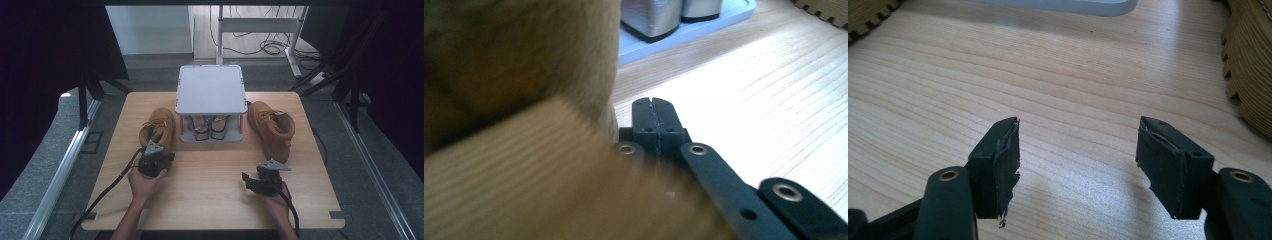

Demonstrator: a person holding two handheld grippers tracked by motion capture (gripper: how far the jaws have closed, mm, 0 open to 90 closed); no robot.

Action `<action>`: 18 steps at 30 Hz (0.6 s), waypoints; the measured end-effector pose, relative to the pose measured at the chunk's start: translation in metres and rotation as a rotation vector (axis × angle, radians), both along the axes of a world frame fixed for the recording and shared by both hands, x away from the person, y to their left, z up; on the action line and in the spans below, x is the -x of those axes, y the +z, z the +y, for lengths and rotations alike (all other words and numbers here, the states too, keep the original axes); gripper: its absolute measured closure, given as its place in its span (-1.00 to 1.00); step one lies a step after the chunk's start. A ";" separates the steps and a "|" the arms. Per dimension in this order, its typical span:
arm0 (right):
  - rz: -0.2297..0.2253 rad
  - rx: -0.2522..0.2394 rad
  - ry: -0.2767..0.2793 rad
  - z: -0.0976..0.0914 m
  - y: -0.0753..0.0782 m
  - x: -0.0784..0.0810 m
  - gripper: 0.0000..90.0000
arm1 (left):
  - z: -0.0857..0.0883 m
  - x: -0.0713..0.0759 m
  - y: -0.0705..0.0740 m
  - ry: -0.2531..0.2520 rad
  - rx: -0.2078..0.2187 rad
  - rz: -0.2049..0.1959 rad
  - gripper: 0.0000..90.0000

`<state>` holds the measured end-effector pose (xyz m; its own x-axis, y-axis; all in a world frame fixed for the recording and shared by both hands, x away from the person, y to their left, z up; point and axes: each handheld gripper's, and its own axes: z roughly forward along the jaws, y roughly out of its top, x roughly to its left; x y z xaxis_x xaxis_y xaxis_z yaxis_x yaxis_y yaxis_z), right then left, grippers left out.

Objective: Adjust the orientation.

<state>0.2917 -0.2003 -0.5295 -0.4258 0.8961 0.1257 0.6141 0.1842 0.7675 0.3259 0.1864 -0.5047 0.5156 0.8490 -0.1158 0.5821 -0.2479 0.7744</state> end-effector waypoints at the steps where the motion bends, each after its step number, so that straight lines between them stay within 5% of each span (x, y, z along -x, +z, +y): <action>1: 0.001 -0.002 -0.001 0.000 0.000 0.000 -0.24 | 0.003 0.000 0.000 -0.002 0.007 0.005 1.00; 18: 0.002 0.012 0.001 0.001 -0.002 0.000 -0.24 | 0.033 0.004 0.001 0.046 0.027 0.020 1.00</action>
